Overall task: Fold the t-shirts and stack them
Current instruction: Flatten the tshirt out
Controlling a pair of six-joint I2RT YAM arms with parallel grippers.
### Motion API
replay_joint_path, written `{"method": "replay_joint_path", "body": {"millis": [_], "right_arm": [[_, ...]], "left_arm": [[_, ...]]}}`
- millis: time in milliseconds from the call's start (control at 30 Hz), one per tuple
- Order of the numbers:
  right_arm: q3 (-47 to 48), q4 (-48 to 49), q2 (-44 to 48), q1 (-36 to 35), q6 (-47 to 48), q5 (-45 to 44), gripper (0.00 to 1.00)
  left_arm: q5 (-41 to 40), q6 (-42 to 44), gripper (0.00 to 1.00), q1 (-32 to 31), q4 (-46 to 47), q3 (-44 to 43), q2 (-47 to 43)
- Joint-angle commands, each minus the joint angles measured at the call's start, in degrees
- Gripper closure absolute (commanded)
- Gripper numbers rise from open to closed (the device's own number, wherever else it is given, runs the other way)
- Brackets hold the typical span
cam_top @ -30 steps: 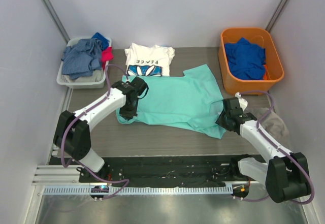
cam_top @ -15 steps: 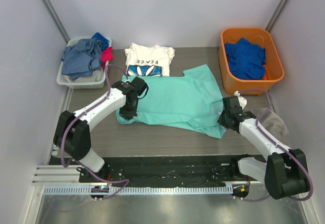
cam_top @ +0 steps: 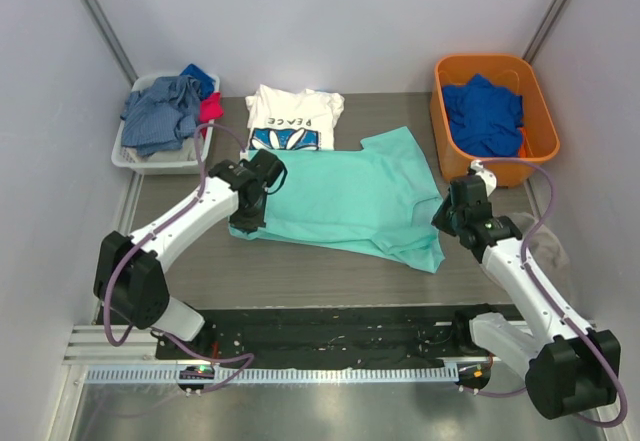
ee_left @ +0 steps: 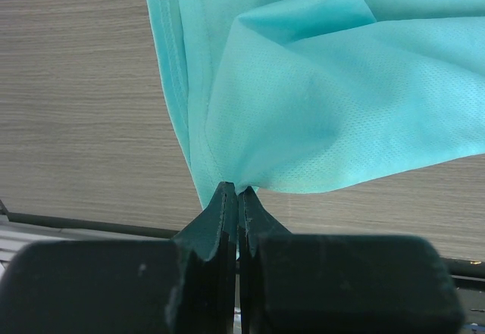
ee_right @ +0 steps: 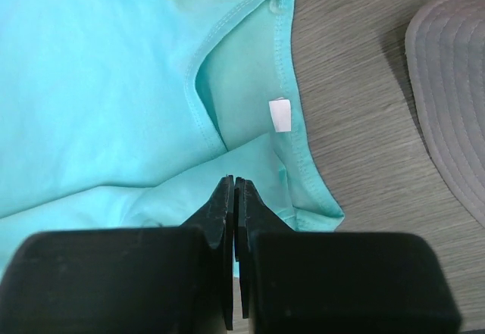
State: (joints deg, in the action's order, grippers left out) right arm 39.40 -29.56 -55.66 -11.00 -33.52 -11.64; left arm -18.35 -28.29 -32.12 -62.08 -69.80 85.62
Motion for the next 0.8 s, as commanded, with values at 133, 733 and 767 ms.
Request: {"method": "replay_joint_path", "body": {"millis": [133,733,767], "right_arm": [[1.8,-2.3,0.9,0.3,0.8,0.9,0.99],[-6.2,3.5,-5.8,0.3,-4.9,-0.4,0.53],[-6.6,3.7,-6.0,0.4,-4.9,-0.6,0.53]], "left_arm": [[-1.1,-0.6,1.00,0.4,-1.1,-0.1,-1.4],[-0.5,-0.2,1.00,0.3,-0.9,0.3,-1.2],[-0.5,-0.4,1.00,0.4,-0.8,0.5,-1.4]]}}
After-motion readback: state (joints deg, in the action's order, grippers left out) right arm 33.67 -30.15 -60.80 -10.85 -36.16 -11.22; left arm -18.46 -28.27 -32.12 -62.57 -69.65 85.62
